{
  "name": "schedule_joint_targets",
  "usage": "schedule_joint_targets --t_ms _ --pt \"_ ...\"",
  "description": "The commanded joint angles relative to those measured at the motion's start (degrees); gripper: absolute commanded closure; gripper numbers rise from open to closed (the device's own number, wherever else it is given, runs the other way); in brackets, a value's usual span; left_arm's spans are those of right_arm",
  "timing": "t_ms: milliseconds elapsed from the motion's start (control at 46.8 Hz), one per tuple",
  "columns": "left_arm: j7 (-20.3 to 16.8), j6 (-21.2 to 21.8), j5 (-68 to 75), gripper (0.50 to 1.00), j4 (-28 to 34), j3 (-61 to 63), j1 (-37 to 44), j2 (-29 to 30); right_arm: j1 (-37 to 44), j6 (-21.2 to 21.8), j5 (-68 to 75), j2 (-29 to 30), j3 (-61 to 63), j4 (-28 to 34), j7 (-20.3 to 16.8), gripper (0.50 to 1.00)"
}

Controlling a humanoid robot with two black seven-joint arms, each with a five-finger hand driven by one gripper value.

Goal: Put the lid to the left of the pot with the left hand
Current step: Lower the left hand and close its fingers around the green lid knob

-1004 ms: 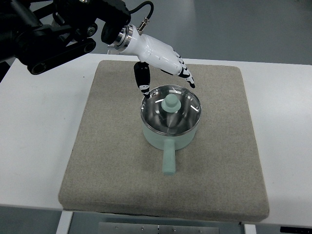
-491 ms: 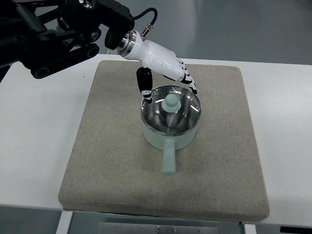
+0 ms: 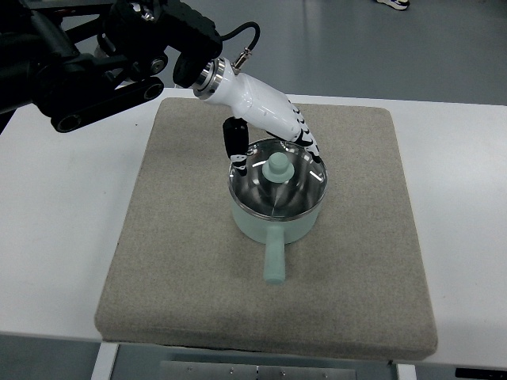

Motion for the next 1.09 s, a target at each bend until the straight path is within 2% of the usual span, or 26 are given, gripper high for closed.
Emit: schedule_joint_targets --t_ms 0,299,769,1004,1068 --pt "-0.01 0.00 0.01 0.508 0.09 0.68 -0.46 0.01 0.00 -0.02 0.00 0.00 0.00 0.00 0.00 0.576" --pt "-0.01 -1.58 0.01 0.508 0.35 0.68 -0.64 0.01 0.00 -0.02 0.00 0.00 0.00 0.00 0.00 0.576" --pt "-0.01 -1.23 -0.34 0.525 0.70 0.59 -0.55 -0.08 0.00 -0.02 0.00 0.00 0.00 0.00 0.00 0.576" --pt "-0.01 -1.14 -0.43 0.566 0.88 0.15 -0.55 -0.08 0.00 -0.02 0.00 0.00 0.00 0.00 0.00 0.576" --pt "-0.01 -1.23 -0.16 0.604 0.88 0.33 -0.55 -0.08 0.00 -0.02 0.00 0.00 0.00 0.00 0.00 0.576"
